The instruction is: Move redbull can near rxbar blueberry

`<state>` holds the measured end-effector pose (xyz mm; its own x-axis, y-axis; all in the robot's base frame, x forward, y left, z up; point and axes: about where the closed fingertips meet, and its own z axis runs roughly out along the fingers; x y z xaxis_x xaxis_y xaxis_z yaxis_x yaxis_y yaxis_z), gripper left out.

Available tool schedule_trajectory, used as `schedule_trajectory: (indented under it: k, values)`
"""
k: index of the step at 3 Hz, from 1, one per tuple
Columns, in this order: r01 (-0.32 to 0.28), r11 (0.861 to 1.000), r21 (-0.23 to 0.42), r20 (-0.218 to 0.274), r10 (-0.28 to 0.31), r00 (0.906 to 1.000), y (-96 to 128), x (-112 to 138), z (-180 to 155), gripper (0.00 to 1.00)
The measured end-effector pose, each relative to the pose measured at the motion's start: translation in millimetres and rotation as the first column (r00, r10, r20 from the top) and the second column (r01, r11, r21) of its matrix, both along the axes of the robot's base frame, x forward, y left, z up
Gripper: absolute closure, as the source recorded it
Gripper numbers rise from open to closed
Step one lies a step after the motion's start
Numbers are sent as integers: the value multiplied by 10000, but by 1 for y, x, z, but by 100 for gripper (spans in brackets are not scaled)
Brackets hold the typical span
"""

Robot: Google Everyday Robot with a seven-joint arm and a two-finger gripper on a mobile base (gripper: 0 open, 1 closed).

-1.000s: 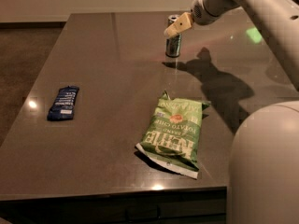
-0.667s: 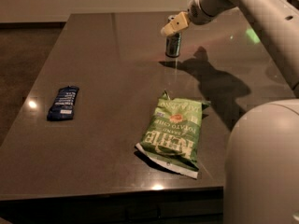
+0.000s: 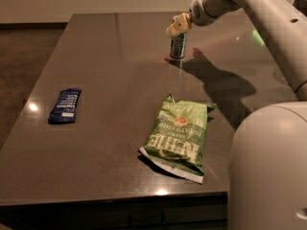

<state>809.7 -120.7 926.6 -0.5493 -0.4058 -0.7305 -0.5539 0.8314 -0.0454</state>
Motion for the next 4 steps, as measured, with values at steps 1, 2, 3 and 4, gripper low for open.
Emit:
schedule_trajectory:
  k: [1,2,3,4]
  values:
    - [-382,9990,235,79,380,9992,6,0,1,49]
    - [-1289,9903,524,207,1280,9916,19,-13,8,81]
    - [-2289,9713,648,472,2262,9729,37,-31,21,100]
    - [-4313,9015,369,837,4273,9003,86,-86,43,100]
